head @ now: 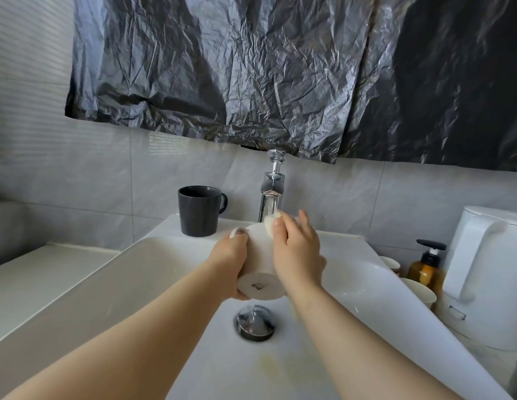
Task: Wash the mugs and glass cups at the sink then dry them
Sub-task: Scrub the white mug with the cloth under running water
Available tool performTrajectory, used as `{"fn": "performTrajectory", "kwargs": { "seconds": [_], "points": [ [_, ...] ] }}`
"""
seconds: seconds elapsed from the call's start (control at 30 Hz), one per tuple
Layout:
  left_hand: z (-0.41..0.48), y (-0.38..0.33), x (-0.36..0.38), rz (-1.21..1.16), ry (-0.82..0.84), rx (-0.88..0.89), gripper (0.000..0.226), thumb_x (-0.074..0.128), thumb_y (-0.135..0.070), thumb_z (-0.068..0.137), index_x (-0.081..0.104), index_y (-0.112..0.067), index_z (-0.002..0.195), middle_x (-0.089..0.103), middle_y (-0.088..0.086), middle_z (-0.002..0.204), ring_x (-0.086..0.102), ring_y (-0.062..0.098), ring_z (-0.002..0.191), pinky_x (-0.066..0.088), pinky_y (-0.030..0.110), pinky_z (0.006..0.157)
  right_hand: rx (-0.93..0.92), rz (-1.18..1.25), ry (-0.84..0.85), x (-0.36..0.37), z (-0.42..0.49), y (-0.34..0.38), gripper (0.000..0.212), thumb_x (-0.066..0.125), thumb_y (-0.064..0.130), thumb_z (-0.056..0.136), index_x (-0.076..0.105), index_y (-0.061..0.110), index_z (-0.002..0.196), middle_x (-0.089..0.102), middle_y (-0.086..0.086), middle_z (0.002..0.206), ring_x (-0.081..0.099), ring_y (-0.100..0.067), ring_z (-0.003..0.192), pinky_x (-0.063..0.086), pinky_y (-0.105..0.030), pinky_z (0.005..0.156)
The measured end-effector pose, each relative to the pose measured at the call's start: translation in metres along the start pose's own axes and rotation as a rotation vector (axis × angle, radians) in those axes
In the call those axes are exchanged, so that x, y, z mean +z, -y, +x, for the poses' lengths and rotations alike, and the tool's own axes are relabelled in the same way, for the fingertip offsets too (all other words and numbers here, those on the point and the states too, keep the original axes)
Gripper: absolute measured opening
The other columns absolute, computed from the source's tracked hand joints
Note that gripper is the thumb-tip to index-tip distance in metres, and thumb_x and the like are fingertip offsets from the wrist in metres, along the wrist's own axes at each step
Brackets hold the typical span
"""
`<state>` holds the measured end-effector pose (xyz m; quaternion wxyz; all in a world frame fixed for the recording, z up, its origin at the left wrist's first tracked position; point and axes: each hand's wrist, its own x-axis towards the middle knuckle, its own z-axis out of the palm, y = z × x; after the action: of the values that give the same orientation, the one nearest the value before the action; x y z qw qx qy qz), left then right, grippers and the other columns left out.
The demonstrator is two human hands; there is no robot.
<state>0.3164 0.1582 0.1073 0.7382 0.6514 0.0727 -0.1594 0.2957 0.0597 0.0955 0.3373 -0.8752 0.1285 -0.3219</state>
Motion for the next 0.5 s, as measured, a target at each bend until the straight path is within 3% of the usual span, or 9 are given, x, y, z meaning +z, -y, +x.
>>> {"fn": "performTrajectory", "kwargs": {
  "seconds": [0.03,0.1,0.17,0.27,0.33,0.43,0.5],
  "points": [
    [0.0,0.0,0.001,-0.014,-0.002,0.003,0.027,0.038,-0.037,0.099,0.051,-0.017,0.112,0.056,0.012,0.088,0.057,0.03,0.075,0.052,0.049,0.076,-0.053,-0.124,-0.052,-0.001,-0.003,0.001,0.034,0.031,0.043,0.099,0.053,0.043,0.125,0.024,0.009,0.153,0.027,-0.021,0.133,0.026,-0.039,0.099],
    [0.002,-0.001,0.001,-0.024,-0.002,0.009,0.026,0.039,-0.036,0.098,0.053,-0.016,0.108,0.059,0.012,0.086,0.059,0.031,0.076,0.051,0.055,0.085,-0.275,-0.128,-0.202,0.002,-0.009,0.005,0.032,0.04,0.045,0.094,0.068,0.038,0.108,0.044,0.003,0.138,0.041,-0.026,0.114,0.031,-0.036,0.09],
    [0.003,-0.001,0.0,-0.009,0.015,0.039,0.022,0.042,-0.03,0.097,0.055,-0.017,0.108,0.06,0.01,0.085,0.059,0.03,0.074,0.054,0.051,0.078,-0.423,-0.02,-0.281,0.012,-0.01,0.006,0.029,0.048,0.039,0.089,0.074,0.027,0.092,0.054,-0.003,0.118,0.046,-0.026,0.099,0.036,-0.033,0.083],
    [0.0,-0.002,-0.002,-0.005,-0.002,0.075,0.019,0.038,-0.028,0.1,0.051,-0.026,0.114,0.053,0.007,0.088,0.055,0.029,0.073,0.051,0.044,0.064,-0.22,0.23,-0.16,0.014,-0.003,0.003,0.022,0.051,0.022,0.094,0.067,0.018,0.108,0.045,-0.003,0.118,0.049,-0.022,0.105,0.035,-0.023,0.088],
    [0.001,-0.002,-0.004,-0.029,-0.042,0.073,0.018,0.039,-0.031,0.1,0.048,-0.029,0.115,0.05,0.006,0.089,0.053,0.029,0.074,0.048,0.043,0.06,-0.086,0.306,-0.06,0.007,0.0,0.0,0.026,0.043,0.018,0.098,0.061,0.016,0.116,0.046,-0.003,0.121,0.046,-0.012,0.098,0.028,-0.012,0.08],
    [0.007,-0.002,-0.005,-0.028,-0.047,0.097,0.018,0.038,-0.031,0.1,0.05,-0.029,0.113,0.052,0.007,0.088,0.056,0.03,0.073,0.05,0.044,0.062,-0.119,0.367,0.062,0.001,-0.005,0.001,0.03,0.039,0.016,0.099,0.061,0.017,0.119,0.05,0.007,0.124,0.046,-0.008,0.111,0.028,-0.005,0.077],
    [0.01,0.0,-0.005,-0.009,-0.032,0.1,0.015,0.037,-0.032,0.1,0.051,-0.028,0.105,0.054,0.009,0.09,0.059,0.032,0.076,0.052,0.049,0.067,-0.14,0.396,0.103,0.003,-0.006,0.002,0.032,0.039,0.016,0.098,0.061,0.019,0.122,0.045,0.011,0.133,0.038,-0.006,0.128,0.025,-0.004,0.085]
  ]
}}
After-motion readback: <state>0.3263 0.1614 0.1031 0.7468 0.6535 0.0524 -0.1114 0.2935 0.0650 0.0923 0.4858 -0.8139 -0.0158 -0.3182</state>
